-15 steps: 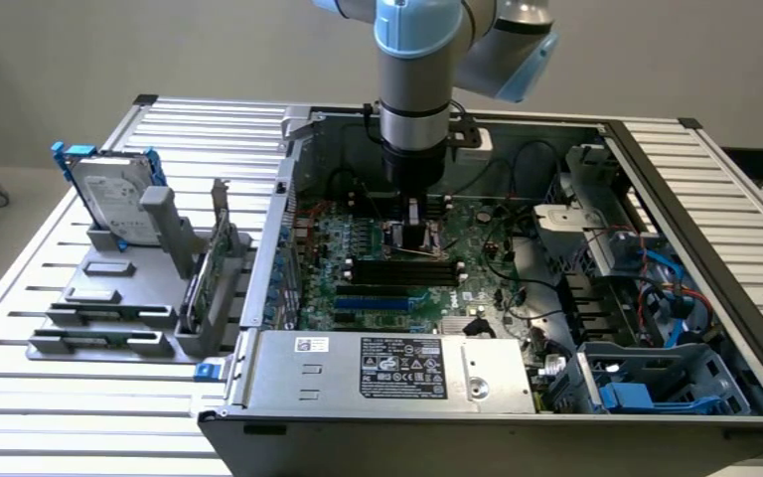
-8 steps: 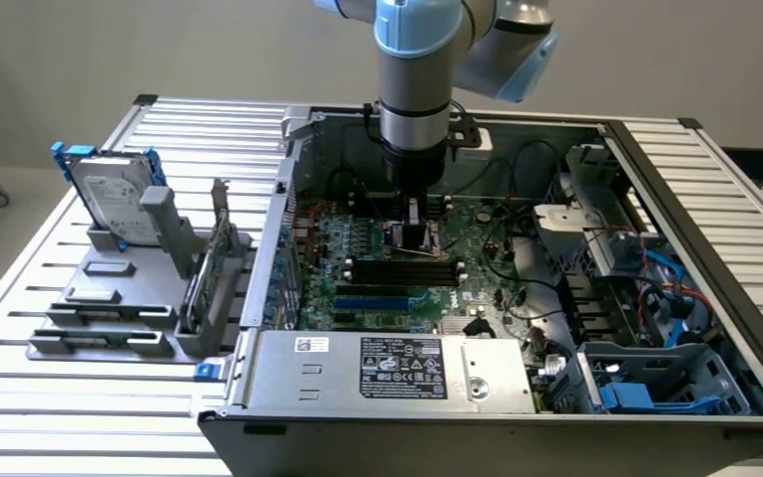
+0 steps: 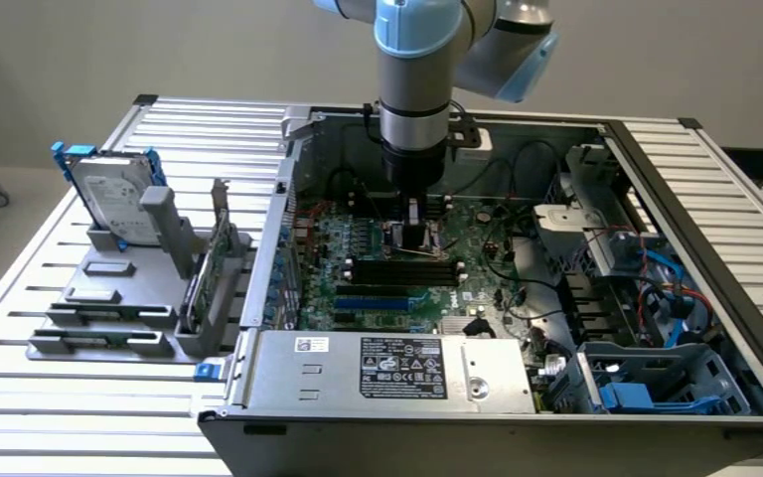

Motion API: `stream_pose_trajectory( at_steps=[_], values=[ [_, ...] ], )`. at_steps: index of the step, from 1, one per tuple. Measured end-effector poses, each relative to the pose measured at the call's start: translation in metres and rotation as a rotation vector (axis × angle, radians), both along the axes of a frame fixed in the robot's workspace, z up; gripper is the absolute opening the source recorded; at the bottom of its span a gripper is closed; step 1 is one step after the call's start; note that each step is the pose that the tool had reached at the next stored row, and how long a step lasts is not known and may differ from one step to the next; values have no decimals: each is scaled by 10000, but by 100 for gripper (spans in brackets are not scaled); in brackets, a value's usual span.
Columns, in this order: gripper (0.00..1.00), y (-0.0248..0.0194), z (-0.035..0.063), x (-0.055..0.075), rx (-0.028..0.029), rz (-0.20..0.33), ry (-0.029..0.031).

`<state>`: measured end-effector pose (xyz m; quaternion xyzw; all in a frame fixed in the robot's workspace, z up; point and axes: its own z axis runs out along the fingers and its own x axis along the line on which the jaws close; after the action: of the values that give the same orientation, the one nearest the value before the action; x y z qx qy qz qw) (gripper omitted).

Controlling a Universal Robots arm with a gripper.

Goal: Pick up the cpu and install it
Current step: 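Place the cpu into insertion slot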

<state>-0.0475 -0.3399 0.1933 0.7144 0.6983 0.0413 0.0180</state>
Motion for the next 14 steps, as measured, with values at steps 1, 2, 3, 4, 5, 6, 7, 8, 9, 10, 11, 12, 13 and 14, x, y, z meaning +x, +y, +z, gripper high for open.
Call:
stream_pose_trajectory(
  at_steps=[1, 2, 3, 4, 5, 6, 7, 8, 9, 10, 11, 12, 13, 14],
  values=[
    [55, 0, -2, 0, -1, 0, 0],
    [55, -1, -3, -1, -2, 0, 2],
    [55, -1, -5, -1, -4, -1, 2],
    [55, -2, -7, -1, -5, 0, 3],
    [55, -2, -8, -1, -6, 0, 4],
    [55, -2, -9, -1, -8, 0, 5],
    [55, -1, -10, -1, -7, -1, 4],
    [55, -1, -10, -1, -7, 0, 4],
    [55, -1, -11, -1, -6, -1, 3],
    [55, -1, -11, -1, -5, 0, 2],
    [55, -1, -11, -1, -5, 0, 2],
    [55, -1, -11, -1, -4, 0, 2],
    [55, 2, -14, 1, -1, -1, -1],
    [55, 4, -15, 2, 1, -1, -3]
  ],
)
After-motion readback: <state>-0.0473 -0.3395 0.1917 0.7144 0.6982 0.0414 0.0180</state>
